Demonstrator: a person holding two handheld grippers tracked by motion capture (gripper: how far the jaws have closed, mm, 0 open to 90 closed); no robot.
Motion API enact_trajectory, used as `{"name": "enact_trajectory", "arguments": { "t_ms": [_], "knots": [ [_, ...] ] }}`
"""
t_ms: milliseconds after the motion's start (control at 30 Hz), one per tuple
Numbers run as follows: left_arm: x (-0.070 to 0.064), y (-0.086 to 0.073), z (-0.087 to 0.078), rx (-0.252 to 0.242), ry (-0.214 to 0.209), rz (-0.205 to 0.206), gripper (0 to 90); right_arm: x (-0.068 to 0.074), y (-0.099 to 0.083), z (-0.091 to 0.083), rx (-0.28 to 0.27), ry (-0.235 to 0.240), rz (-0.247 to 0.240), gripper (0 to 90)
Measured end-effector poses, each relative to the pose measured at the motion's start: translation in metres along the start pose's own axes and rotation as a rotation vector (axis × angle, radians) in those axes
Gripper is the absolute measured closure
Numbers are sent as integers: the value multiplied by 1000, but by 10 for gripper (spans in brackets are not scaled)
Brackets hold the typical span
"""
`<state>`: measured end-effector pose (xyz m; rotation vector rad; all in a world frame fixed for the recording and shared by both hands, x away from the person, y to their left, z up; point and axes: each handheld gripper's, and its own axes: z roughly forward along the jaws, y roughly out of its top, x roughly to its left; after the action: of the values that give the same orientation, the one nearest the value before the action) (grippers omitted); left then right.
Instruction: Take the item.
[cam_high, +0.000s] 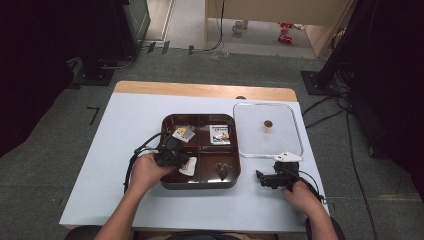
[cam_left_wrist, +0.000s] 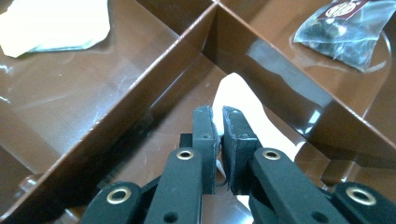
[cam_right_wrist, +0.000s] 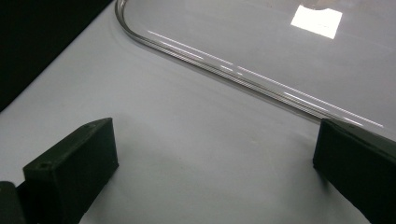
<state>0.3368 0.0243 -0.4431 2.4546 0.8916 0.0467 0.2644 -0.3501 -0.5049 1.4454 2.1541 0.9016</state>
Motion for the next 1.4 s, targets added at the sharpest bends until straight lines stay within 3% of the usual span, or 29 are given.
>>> {"name": "enact_trajectory", "arguments": {
  "t_ms": [367,667,1167,1400],
  "knots": [
    [-1,8,-22,-35,6,25,858,0,0,0,-2,0,-2,0],
    [6,10,-46,-52,10,1,858,0,0,0,-3,0,-4,0],
    [39,-2,-88,-122,47,-81,857,0,0,0,-3,0,-1,0],
    [64,-11,-98,-130,95,-134,858,0,0,0,-3,0,0,0]
  ]
}}
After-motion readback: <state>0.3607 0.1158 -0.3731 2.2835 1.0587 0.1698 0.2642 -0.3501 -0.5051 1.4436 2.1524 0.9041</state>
